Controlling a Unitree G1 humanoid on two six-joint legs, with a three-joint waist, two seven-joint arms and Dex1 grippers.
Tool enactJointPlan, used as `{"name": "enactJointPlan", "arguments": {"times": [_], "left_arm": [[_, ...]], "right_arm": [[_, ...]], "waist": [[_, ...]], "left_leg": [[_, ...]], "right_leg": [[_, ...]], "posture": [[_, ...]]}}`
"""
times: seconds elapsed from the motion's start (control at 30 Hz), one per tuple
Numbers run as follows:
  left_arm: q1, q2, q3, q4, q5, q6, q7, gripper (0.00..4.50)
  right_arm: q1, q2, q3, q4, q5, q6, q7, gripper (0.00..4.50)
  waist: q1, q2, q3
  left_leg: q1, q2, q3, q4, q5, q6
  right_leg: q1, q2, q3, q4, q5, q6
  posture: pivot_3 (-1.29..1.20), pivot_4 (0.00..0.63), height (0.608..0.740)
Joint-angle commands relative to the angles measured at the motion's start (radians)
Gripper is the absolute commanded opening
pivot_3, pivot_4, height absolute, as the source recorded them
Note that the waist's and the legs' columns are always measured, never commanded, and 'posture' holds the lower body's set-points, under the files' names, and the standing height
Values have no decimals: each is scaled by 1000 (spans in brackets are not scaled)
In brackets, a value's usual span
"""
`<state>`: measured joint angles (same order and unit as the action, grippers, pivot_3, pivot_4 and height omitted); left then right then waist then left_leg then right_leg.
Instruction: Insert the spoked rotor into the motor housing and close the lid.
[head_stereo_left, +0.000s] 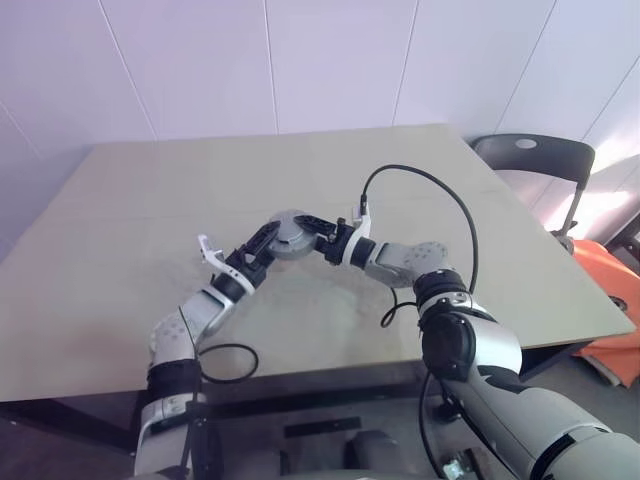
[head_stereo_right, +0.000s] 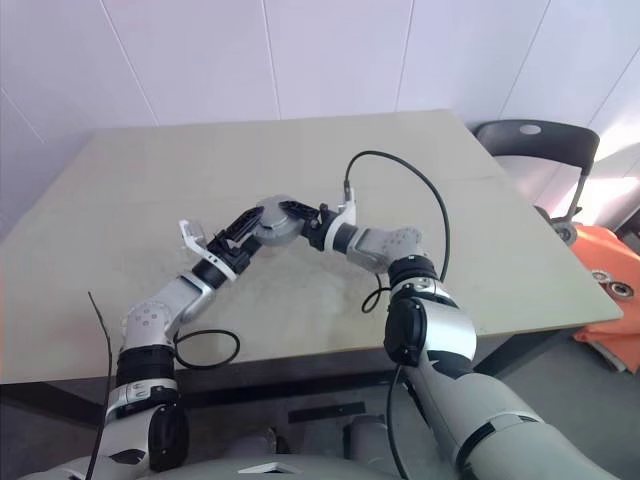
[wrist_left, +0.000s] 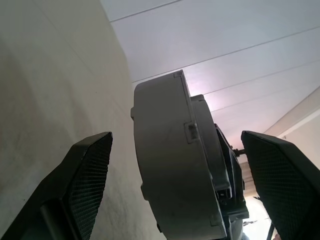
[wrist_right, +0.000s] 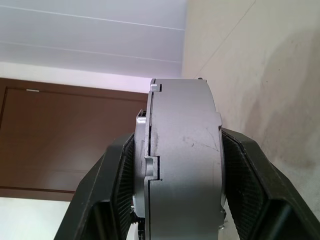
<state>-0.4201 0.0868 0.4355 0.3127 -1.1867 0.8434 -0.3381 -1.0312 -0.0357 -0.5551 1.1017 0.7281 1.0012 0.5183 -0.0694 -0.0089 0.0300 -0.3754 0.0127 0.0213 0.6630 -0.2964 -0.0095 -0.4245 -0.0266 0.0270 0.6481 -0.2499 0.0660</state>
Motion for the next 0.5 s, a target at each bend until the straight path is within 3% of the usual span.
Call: {"name": "enactJointPlan", "arguments": {"times": [0.03,0.5], "left_arm": [[-41,1,-13,-26,9,9,0,4399],[-51,5,-28,-16,48,14,-12,4399]], "right_arm": [[-27,-2,-7,-47,23,-4,30,2255],[-19,-7,2,-55,21,-1,30,2255]], "waist": [[0,0,0],[0,0,0]], "left_leg": [[0,0,0,0,0,0],[0,0,0,0,0,0]], "right_leg": [[0,0,0,0,0,0],[0,0,1,0,0,0]], "posture": [[0,0,740],[0,0,740]]}}
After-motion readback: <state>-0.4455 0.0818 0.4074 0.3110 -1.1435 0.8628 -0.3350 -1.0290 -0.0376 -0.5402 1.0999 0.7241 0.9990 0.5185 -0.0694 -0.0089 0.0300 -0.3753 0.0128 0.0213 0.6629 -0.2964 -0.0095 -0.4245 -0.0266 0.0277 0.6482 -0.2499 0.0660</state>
